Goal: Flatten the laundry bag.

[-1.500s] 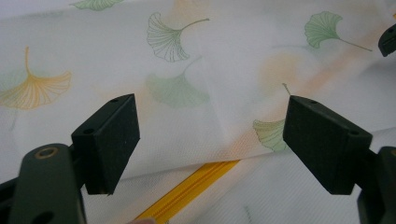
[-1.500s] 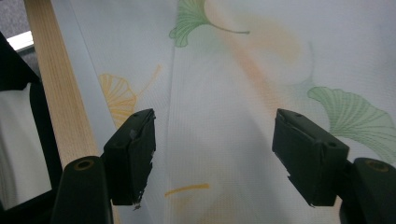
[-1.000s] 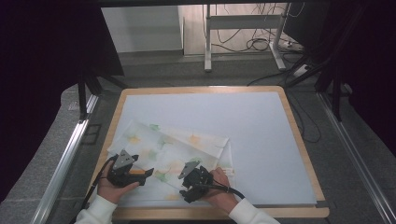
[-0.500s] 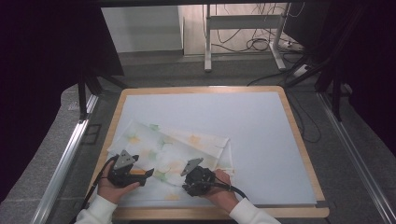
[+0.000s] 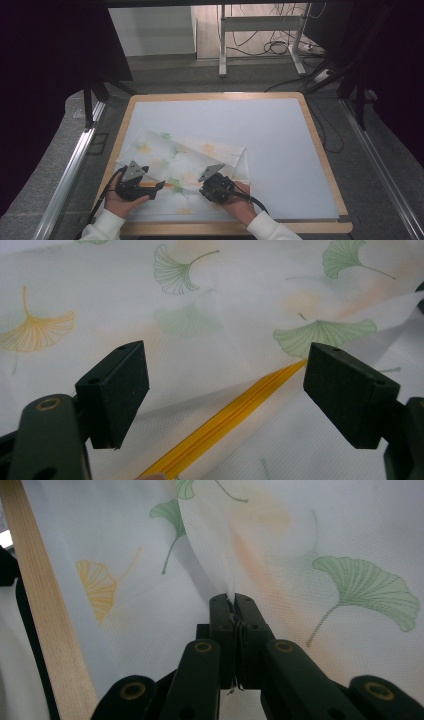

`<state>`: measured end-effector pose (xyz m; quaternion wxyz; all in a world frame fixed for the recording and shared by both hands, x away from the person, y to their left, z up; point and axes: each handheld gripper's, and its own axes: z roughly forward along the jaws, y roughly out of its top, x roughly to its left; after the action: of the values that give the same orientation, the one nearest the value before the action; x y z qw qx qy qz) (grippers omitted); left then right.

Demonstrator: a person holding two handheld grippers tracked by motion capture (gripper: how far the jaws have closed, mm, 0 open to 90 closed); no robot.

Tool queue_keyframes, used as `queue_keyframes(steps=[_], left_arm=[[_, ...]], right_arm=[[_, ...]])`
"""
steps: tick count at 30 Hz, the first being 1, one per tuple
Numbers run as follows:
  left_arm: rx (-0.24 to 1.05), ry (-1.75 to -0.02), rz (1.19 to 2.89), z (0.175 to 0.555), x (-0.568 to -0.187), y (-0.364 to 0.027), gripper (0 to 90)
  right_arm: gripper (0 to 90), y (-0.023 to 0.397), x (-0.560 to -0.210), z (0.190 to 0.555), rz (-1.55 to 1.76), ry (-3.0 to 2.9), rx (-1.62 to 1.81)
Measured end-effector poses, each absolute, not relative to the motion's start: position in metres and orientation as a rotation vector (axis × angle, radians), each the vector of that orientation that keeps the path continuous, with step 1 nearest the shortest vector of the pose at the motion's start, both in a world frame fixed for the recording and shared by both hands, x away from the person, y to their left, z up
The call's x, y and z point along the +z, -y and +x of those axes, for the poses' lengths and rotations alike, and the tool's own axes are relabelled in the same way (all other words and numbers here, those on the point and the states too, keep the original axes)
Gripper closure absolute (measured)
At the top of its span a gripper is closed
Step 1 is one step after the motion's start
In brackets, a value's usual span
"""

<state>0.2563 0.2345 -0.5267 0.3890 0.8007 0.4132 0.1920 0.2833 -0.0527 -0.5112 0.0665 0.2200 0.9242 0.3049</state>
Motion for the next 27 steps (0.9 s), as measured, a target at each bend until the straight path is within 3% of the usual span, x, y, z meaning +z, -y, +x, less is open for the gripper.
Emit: queue_keyframes(steps=[27], left_arm=[[0.481,-1.045,2.050,0.256,-0.527,-0.233,17.8]], right_arm=[[88.3,0.077,-0.495,0.300,0.794,-2.699,1.060]])
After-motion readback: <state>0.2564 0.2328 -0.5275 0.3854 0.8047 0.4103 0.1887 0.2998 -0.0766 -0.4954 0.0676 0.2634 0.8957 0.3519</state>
